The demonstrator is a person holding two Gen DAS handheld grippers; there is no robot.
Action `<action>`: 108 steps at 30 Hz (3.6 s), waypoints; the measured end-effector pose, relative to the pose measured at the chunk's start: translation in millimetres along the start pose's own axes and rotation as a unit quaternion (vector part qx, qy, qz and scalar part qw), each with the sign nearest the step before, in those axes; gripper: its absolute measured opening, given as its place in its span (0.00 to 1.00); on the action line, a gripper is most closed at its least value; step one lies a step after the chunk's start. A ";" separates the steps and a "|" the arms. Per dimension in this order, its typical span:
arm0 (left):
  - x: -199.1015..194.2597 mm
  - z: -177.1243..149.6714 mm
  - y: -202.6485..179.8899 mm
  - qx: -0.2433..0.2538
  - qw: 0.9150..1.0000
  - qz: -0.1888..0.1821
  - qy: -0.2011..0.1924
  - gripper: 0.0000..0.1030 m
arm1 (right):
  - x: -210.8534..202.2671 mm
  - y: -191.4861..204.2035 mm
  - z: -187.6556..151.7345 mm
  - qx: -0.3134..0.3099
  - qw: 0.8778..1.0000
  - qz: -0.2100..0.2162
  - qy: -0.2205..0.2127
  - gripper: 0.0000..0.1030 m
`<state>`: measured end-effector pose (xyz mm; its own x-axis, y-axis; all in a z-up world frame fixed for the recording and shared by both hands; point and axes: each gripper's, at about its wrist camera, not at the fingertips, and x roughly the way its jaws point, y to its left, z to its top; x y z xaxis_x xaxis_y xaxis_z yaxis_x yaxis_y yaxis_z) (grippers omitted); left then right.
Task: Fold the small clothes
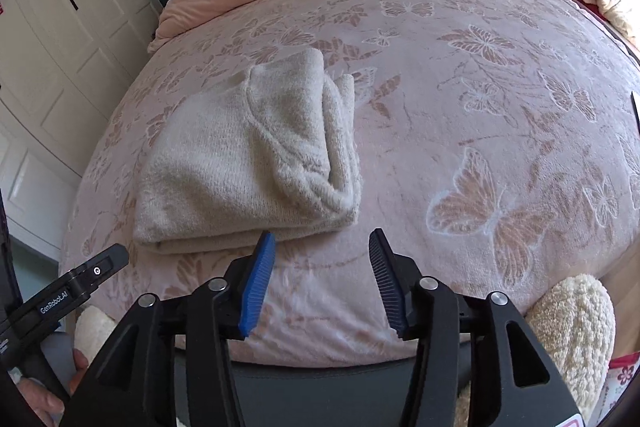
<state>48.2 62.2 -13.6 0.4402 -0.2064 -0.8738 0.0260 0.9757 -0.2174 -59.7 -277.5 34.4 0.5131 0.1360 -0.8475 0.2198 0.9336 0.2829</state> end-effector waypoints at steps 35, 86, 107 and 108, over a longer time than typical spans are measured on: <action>55.4 25.6 -9.0 -0.043 0.996 -0.060 0.054 0.14 | 83.0 7.6 23.4 -0.060 0.996 -0.017 0.067 0.23; -30.0 -41.2 -66.4 0.127 0.977 0.134 -0.109 0.90 | -19.9 54.2 -62.8 -0.064 0.995 -0.076 -0.024 0.53; -27.6 -47.6 -61.6 0.121 0.976 0.146 -0.108 0.88 | -14.9 58.5 -67.2 -0.064 0.994 -0.084 -0.018 0.50; -27.9 -47.4 -61.3 0.119 0.976 0.145 -0.109 0.88 | -14.8 59.5 -67.3 -0.064 0.994 -0.085 -0.018 0.50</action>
<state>-8.2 4.7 3.5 0.6404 0.0770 -0.7642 0.0682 0.9853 0.1564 -110.1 -201.7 33.5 0.5075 -0.0370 -0.8609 0.1989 0.9771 0.0753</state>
